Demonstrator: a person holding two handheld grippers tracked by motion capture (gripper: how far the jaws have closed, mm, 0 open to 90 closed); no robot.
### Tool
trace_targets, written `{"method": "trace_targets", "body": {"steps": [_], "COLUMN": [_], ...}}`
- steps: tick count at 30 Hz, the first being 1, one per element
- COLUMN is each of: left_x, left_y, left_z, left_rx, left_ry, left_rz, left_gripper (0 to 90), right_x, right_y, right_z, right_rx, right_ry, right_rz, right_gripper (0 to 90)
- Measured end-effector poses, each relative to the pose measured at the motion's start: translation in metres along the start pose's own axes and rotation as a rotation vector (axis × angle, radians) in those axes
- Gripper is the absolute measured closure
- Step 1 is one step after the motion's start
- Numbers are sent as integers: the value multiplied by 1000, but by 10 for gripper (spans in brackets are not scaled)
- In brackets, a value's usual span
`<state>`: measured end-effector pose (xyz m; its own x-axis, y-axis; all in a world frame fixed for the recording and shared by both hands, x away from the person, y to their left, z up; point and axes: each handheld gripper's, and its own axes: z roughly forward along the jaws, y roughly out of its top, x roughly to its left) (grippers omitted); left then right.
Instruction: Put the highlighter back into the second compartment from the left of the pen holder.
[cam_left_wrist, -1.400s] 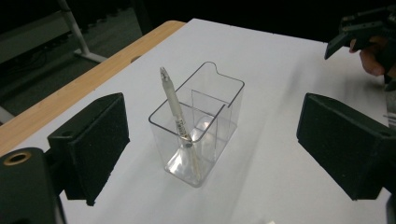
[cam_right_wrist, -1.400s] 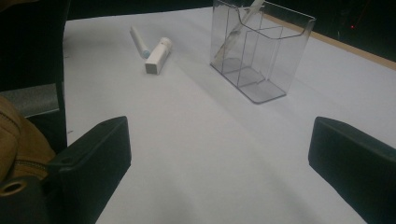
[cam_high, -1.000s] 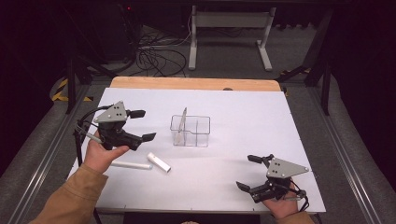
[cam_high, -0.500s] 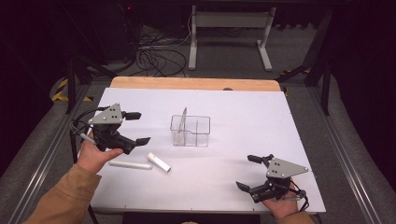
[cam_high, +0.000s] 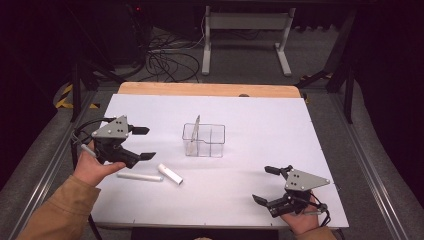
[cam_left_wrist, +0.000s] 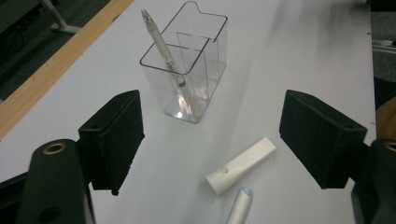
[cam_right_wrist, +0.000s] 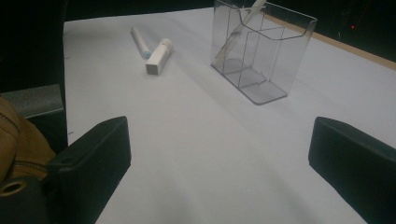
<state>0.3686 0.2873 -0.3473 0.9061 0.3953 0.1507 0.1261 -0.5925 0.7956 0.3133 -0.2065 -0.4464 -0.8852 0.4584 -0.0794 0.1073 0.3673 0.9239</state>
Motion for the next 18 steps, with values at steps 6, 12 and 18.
{"method": "trace_targets", "body": {"steps": [6,12,18], "left_x": [0,3,3], "left_y": [-2,-5,-8], "left_z": [0,0,5], "left_rx": [34,89,161], "left_ry": [2,-11,-20], "left_rz": [14,52,85], "left_gripper": [234,260,275], "right_x": [0,0,0], "right_y": [0,0,0], "right_z": [0,0,0], "right_rx": [1,1,0], "right_ry": [0,1,1], "right_rz": [2,3,2], "right_gripper": [62,62,62]}}
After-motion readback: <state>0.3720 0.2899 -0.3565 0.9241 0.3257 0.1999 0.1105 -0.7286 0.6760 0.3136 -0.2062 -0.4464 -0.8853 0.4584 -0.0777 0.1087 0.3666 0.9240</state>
